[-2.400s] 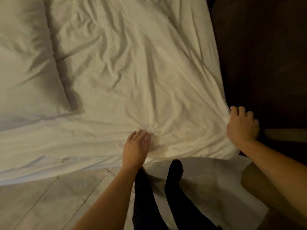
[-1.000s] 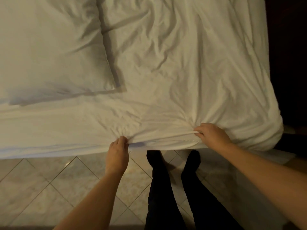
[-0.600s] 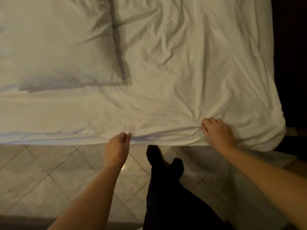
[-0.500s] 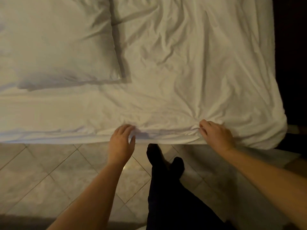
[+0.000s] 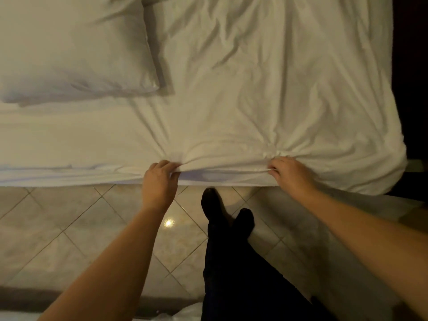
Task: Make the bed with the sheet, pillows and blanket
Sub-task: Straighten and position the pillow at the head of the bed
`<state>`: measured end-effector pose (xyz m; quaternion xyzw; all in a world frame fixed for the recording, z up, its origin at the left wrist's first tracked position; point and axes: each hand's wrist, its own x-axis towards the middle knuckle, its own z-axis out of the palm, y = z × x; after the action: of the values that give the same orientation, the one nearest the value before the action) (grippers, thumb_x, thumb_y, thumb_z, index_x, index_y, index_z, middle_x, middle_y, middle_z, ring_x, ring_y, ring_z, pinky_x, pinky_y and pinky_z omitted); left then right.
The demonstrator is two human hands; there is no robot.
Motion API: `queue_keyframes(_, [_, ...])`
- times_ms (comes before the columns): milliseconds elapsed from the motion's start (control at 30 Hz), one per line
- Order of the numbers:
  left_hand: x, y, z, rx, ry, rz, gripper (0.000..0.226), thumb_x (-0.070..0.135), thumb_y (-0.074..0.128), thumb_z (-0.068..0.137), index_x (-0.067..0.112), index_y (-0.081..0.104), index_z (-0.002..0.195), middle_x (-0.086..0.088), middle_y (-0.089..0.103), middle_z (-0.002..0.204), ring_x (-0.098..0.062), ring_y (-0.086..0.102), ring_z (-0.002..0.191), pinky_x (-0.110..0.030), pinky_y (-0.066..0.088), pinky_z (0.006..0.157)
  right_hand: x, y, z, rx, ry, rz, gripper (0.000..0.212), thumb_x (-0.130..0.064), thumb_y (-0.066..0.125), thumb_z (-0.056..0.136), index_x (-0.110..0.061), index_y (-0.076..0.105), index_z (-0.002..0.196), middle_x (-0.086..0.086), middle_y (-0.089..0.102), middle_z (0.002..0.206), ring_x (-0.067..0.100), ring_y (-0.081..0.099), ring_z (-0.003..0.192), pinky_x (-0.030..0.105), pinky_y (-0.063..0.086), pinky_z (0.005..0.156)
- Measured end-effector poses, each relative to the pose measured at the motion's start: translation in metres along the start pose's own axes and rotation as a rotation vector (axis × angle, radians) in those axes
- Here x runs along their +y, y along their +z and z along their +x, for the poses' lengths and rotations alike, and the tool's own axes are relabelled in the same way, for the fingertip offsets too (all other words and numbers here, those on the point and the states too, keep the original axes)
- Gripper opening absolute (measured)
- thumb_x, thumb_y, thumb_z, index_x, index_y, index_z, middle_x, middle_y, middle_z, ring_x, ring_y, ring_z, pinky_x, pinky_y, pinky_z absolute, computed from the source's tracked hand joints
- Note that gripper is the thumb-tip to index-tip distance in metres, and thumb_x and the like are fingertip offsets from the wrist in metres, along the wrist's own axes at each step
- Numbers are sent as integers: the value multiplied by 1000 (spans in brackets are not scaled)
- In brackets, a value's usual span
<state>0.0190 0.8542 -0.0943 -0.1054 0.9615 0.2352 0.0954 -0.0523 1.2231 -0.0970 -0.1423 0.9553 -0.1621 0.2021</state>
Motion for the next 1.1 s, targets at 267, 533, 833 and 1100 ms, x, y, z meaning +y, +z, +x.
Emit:
queue_keyframes(267, [11,3,-46,-96,-74,28,20,16,73,92,20,79,111,2,76,106,-29,65,101,-44,54,85,5,-8,-47,-476,99,-112,14,-29,63,95,-25,74,103,2,73,107,27,67,99,33,47,81])
queue_keyframes(533, [-9,-8,-61,-59,-95,-24,27,22,69,95,18,73,122,1,69,126,-23,56,123,-39,51,102,-22,-39,-16,-121,-88,-264,40,-51,41,91,-25,69,100,-2,67,103,25,61,94,38,53,73])
queue_keyframes(833, [-69,-52,17,-64,-127,294,60,40,43,108,27,24,163,-18,28,166,-37,24,154,-51,22,128,-106,-22,62,-240,21,-133,73,-60,48,97,-48,9,159,0,10,169,28,18,151,54,33,117])
queue_keyframes(1100, [-98,-71,30,-356,-188,60,65,39,48,108,35,18,165,-6,10,174,-38,10,158,-48,18,127,-138,-8,74,-500,192,-288,76,-58,41,100,-47,-5,159,-4,-6,171,30,8,155,53,25,120])
